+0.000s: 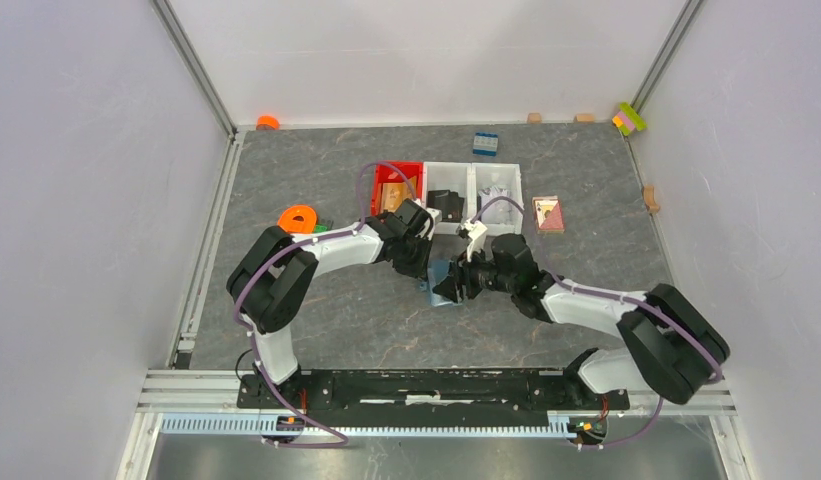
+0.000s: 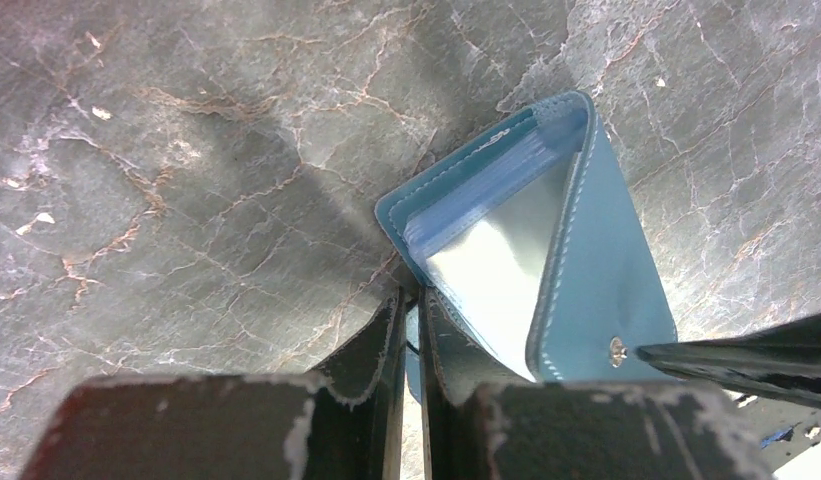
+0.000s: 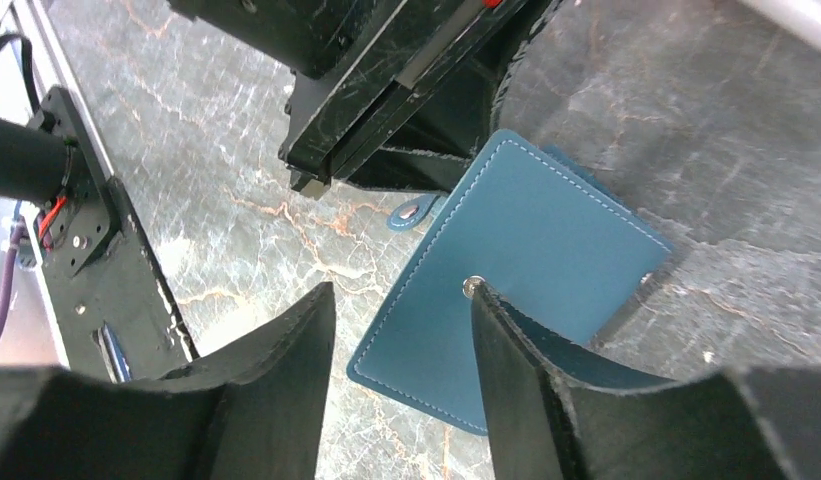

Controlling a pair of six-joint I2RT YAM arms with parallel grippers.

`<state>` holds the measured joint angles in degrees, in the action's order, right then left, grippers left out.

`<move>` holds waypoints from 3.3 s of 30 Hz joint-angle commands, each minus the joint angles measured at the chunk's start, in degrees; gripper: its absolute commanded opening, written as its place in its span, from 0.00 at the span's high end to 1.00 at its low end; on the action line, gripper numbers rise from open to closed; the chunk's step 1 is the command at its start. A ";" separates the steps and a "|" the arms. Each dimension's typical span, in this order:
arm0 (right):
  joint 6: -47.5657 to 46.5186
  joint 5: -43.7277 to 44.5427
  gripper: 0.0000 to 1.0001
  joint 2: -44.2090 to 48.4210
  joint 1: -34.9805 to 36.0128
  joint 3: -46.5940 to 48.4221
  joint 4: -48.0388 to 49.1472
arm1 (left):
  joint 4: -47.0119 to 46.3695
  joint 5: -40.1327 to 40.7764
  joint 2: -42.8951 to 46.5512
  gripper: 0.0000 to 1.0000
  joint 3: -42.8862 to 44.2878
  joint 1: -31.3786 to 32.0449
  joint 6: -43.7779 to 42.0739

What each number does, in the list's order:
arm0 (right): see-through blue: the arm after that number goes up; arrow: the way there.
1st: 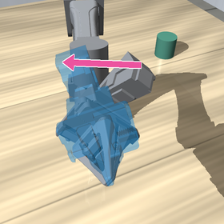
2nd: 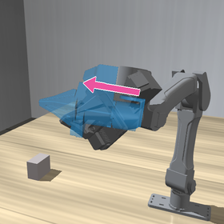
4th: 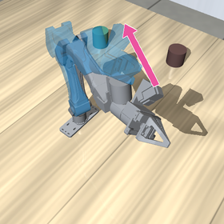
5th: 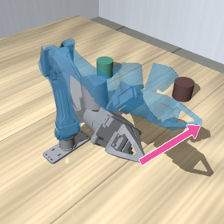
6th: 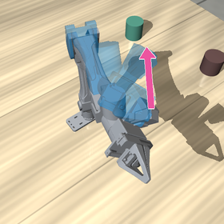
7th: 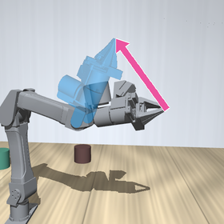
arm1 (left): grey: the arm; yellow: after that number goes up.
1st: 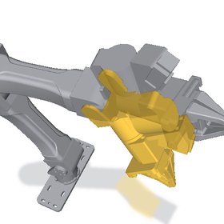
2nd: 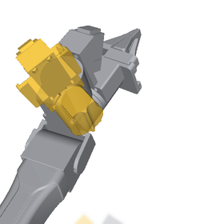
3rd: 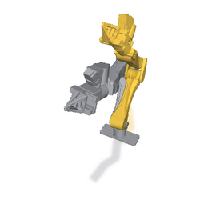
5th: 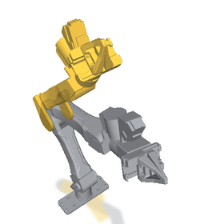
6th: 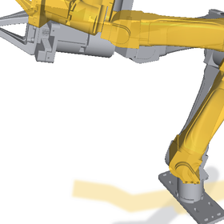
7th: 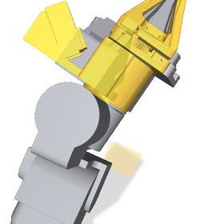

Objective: Take the credit cards out of the card holder
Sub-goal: Close the card holder at the center of the board, then reset both arms

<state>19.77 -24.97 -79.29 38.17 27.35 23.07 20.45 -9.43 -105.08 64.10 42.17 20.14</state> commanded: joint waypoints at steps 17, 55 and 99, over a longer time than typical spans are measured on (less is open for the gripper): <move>2.11 5.37 0.94 -8.28 -0.57 2.31 2.48 | -6.63 -0.63 13.27 0.83 -7.83 -1.29 2.69; 0.79 11.52 0.96 5.26 -2.84 -6.18 4.53 | -14.95 -0.31 10.82 0.81 -9.56 -1.22 2.67; -40.73 59.12 0.08 -1.55 -18.56 -41.93 82.78 | -69.05 47.55 37.96 0.10 -52.68 -17.12 -22.83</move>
<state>-22.09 34.46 -74.74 20.78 0.58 84.31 -38.96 38.83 -61.32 12.75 29.39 -5.10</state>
